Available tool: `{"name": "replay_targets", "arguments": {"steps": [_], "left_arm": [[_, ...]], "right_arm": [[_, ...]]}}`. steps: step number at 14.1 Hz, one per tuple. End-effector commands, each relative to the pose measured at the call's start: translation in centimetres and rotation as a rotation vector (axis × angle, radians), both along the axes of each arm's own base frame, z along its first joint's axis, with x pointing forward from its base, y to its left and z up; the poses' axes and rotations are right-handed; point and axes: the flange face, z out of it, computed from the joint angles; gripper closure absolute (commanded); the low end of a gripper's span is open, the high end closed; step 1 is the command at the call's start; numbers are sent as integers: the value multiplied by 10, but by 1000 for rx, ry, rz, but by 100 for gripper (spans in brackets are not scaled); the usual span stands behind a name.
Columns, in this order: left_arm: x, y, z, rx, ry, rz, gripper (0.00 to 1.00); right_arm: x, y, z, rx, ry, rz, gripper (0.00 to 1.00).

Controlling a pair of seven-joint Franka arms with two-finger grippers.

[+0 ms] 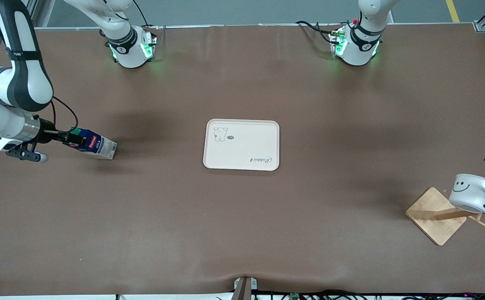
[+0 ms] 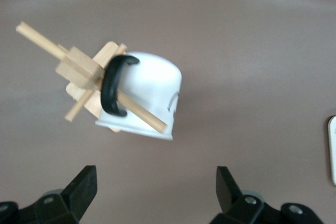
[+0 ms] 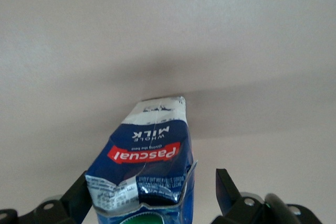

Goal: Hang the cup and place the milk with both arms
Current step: 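Hang the mug handle on the wooden stand peg with the left gripper, then release the milk on the table and open both grippers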

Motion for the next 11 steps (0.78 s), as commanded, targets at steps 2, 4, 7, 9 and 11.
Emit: {"name": "replay_targets", "arguments": {"steps": [2,4,7,9,11], "left_arm": [[-11,-51,26,67,72,115,0],[-10,-67,31,66,68,112,0],[-11,-92,45,76,47,83,0],[-13,-121,52,126,39,34,0],[-19,-135,60,157,51,17,0]], "right_arm": [[19,1,41,-14,-76,21,0],[41,14,73,-26,-147,47,0],[69,29,106,-36,-225,79,0],[76,37,117,-37,-250,93,0],[85,43,150,-43,-304,104,0]]}}
